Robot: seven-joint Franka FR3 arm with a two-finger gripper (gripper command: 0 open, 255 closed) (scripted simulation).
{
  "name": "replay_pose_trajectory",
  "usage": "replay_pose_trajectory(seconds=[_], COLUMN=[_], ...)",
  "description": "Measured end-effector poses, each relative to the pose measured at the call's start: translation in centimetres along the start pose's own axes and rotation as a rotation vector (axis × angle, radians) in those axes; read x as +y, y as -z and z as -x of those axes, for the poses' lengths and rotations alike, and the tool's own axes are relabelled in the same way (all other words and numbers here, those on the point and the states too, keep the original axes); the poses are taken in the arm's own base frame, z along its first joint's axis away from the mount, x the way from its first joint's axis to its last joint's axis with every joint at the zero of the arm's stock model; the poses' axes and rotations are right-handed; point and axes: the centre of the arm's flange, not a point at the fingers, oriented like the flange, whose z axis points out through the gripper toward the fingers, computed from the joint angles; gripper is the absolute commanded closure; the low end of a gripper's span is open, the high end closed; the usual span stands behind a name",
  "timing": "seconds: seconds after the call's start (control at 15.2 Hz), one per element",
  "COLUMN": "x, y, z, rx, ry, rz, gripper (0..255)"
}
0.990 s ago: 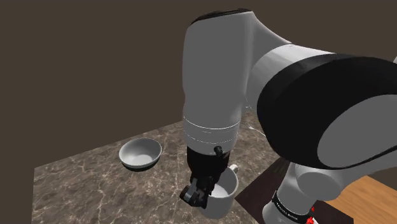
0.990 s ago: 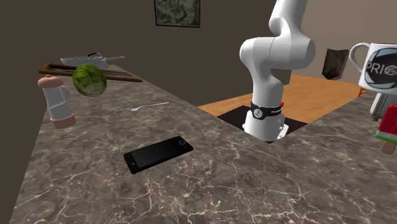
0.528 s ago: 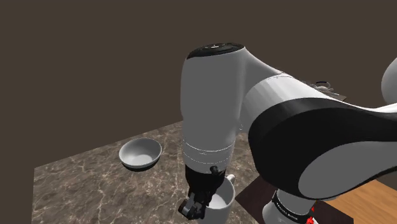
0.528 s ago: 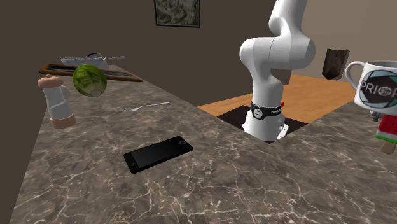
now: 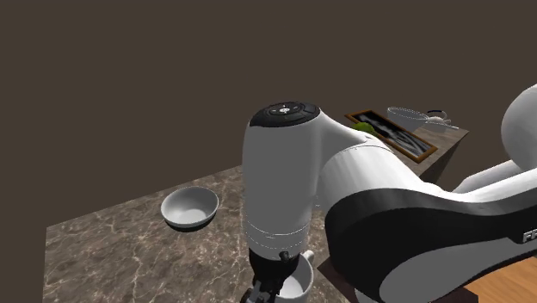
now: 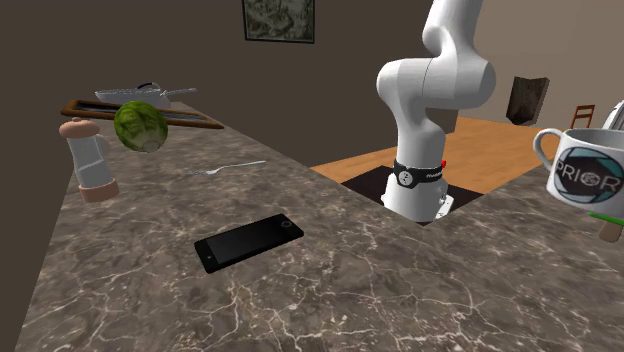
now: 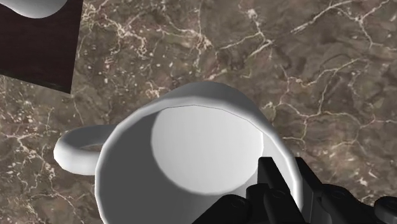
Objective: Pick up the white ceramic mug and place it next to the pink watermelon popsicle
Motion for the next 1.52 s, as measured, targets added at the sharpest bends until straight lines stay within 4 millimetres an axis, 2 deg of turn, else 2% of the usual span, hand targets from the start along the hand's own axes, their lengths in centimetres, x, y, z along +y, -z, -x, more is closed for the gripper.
replay_pose_trajectory(seconds=[1.52], x=[-0.6], y=[-12.1], z=[-0.7], rx=[0.0], ry=[0.0], rz=[0.0], gripper=[255])
